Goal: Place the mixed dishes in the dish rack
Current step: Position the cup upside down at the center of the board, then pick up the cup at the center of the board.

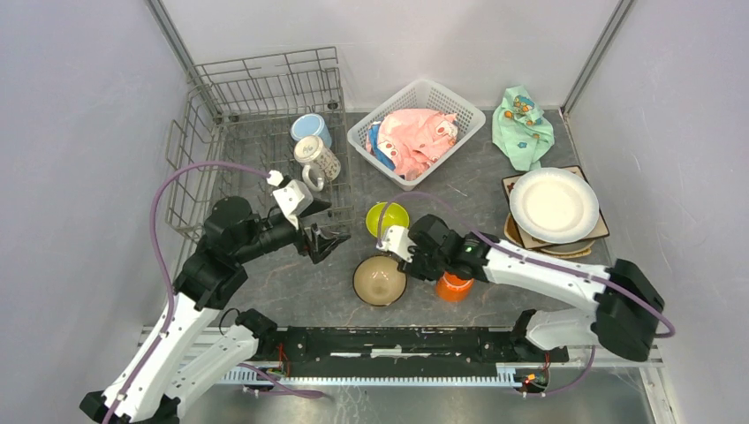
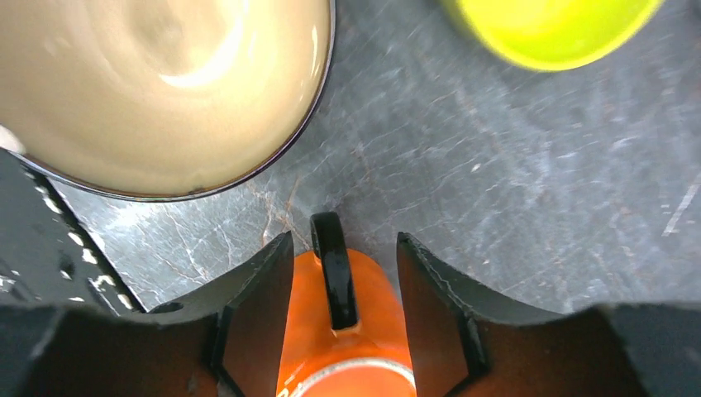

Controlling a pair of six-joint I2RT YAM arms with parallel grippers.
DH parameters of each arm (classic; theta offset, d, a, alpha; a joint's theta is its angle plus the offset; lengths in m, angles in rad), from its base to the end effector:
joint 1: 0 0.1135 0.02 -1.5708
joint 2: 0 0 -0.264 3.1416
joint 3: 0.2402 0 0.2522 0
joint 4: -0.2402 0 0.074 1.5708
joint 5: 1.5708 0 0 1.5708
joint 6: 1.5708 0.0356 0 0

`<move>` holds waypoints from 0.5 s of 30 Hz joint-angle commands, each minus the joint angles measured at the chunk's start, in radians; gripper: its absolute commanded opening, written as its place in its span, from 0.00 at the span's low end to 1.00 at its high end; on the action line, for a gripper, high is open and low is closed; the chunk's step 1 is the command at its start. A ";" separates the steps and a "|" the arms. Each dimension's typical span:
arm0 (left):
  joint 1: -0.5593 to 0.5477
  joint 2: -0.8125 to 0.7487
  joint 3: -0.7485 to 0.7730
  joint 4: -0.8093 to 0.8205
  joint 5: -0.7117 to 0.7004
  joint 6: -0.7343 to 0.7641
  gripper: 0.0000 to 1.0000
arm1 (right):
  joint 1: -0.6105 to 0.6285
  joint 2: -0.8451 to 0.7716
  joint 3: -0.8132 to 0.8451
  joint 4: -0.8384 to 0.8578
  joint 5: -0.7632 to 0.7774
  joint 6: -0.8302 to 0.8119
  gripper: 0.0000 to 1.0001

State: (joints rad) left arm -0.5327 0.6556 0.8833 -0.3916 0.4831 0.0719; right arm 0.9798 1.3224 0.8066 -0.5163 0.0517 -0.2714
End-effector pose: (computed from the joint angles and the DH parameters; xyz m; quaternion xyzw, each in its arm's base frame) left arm 0.1121 -0.0853 0.3710 0.3682 0.6608 -0.3210 0.5698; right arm 0.1430 0.2099 0.2067 -0.5587 0.7852 0.0689 0.2581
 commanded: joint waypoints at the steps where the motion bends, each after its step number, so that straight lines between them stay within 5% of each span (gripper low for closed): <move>1: -0.003 0.060 0.079 -0.005 0.094 0.064 0.86 | -0.011 -0.141 0.080 0.043 0.021 0.081 0.58; 2: -0.003 0.077 0.088 -0.011 0.107 0.070 0.86 | -0.021 -0.170 0.087 0.042 0.032 0.104 0.62; 5: -0.003 0.135 0.110 -0.012 0.110 0.072 0.84 | -0.047 -0.254 0.114 0.041 0.085 0.152 0.98; 15: -0.040 0.263 0.052 0.096 0.092 0.067 0.79 | -0.050 -0.651 0.110 0.149 0.207 0.310 0.98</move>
State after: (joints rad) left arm -0.5449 0.8917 0.9722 -0.3889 0.5774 0.0963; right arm 0.9310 0.7933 0.9192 -0.4644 0.2028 -0.0555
